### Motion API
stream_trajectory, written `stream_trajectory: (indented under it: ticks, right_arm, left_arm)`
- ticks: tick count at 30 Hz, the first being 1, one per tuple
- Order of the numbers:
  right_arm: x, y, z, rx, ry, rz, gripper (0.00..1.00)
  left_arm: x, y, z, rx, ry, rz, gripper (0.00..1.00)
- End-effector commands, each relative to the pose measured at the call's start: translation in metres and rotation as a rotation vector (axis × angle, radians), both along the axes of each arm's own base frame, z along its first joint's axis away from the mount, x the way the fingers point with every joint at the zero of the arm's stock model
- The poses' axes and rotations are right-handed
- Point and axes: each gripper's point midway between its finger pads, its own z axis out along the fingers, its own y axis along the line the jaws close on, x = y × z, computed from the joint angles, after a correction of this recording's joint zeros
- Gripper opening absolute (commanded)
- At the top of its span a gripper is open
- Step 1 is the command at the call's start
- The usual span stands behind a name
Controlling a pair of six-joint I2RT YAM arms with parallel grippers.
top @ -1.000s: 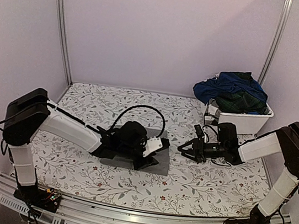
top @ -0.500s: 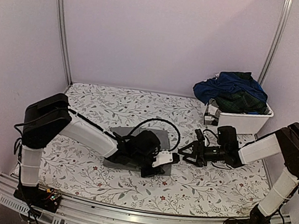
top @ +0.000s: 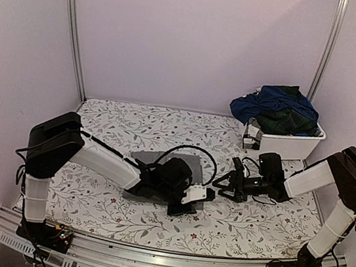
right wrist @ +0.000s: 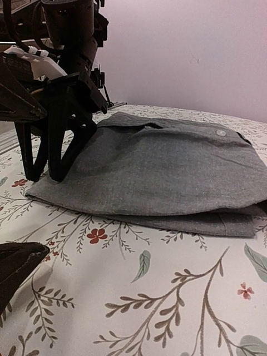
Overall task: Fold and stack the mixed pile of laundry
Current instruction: Pick up the square-folded shirt from the center of the board, then pass from the left arm to the right
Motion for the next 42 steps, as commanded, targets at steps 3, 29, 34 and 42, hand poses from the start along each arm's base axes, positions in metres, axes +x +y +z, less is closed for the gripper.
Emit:
stream_trajectory:
  ticks: [3, 29, 34, 42]
  right_arm:
    - [-0.002, -0.003, -0.004, -0.010, 0.007, -0.017, 0.73]
    - [-0.022, 0.062, -0.005, 0.126, 0.179, 0.028, 0.86]
    - [-0.005, 0.080, -0.005, 0.181, 0.216, 0.015, 0.77]
    - [-0.002, 0.097, -0.014, 0.233, 0.306, 0.044, 0.70]
  left_arm:
    - [-0.012, -0.002, -0.026, 0.062, 0.045, -0.036, 0.35]
    - [-0.002, -0.008, 0.072, -0.188, -0.034, 0.016, 0.00]
    - [-0.008, -0.008, 0.075, -0.189, -0.041, -0.002, 0.00]
    - [-0.022, -0.004, 0.077, -0.176, -0.053, -0.034, 0.00]
